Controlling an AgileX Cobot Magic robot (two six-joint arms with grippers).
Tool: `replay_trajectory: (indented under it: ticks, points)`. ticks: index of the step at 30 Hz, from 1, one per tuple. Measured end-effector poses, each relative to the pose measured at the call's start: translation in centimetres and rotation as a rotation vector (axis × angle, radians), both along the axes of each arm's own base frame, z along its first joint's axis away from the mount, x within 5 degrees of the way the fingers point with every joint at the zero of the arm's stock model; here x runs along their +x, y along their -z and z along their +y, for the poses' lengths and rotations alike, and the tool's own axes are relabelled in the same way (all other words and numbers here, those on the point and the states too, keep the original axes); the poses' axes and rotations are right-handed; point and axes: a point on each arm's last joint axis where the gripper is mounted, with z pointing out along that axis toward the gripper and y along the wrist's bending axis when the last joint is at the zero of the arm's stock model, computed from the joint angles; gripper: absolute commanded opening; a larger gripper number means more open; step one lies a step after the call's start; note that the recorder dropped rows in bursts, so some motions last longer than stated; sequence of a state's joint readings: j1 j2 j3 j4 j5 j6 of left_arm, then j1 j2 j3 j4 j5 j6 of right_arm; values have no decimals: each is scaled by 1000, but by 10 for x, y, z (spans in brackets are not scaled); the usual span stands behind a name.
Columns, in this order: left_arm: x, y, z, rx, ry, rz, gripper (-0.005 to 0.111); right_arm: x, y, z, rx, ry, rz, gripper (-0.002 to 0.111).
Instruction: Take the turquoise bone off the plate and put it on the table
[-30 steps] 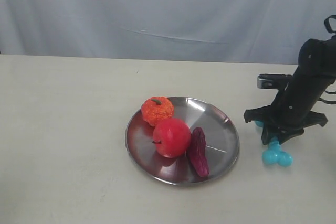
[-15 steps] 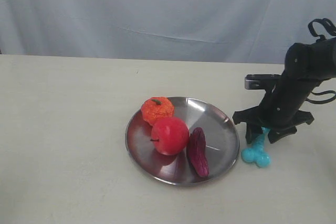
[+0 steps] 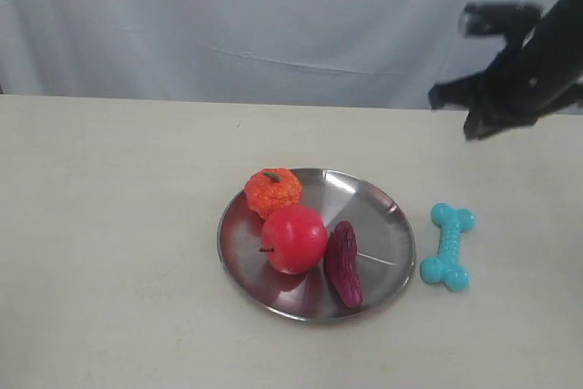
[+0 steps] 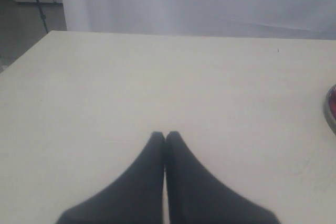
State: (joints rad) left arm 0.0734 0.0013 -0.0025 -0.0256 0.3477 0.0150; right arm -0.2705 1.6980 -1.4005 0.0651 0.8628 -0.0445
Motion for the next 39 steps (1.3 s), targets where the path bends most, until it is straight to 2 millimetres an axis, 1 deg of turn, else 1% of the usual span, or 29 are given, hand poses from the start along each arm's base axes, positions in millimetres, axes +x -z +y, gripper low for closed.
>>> replay_trajectory:
  ticks: [2,4,5,6,8,11,14,17,21,24,29,33,35,37,39]
  points:
    - [0,0,0,0,0,0,0,-19,-46,5,-49,-1,-147,0]
    - [0,0,0,0,0,0,0,-45,-89,11,-106,2,-311,0]
    - [0,0,0,0,0,0,0,-57,-105,14,-133,3,-378,0]
    - [0,0,0,0,0,0,0,-74,-122,18,-160,5,-461,0]
    - [0,0,0,0,0,0,0,-105,-146,26,-210,10,-615,0]
    - [0,0,0,0,0,0,0,-155,-170,40,-270,19,-832,0]
    - [0,0,0,0,0,0,0,-197,-180,51,-310,24,-980,0]
    - [0,0,0,0,0,0,0,-236,-185,62,-335,26,-1074,0]
    - [0,0,0,0,0,0,0,-279,-194,74,-366,29,-1192,0]
    - [0,0,0,0,0,0,0,-316,-201,84,-396,32,-1303,0]
    - [0,0,0,0,0,0,0,-370,-203,99,-435,35,-1453,0]
    - [0,0,0,0,0,0,0,-407,-200,109,-462,37,-1555,0]
    - [0,0,0,0,0,0,0,-421,-198,113,-473,38,-1597,0]
    - [0,0,0,0,0,0,0,-427,-196,115,-476,39,-1615,0]
    - [0,0,0,0,0,0,0,-429,-196,116,-480,44,-1621,0]
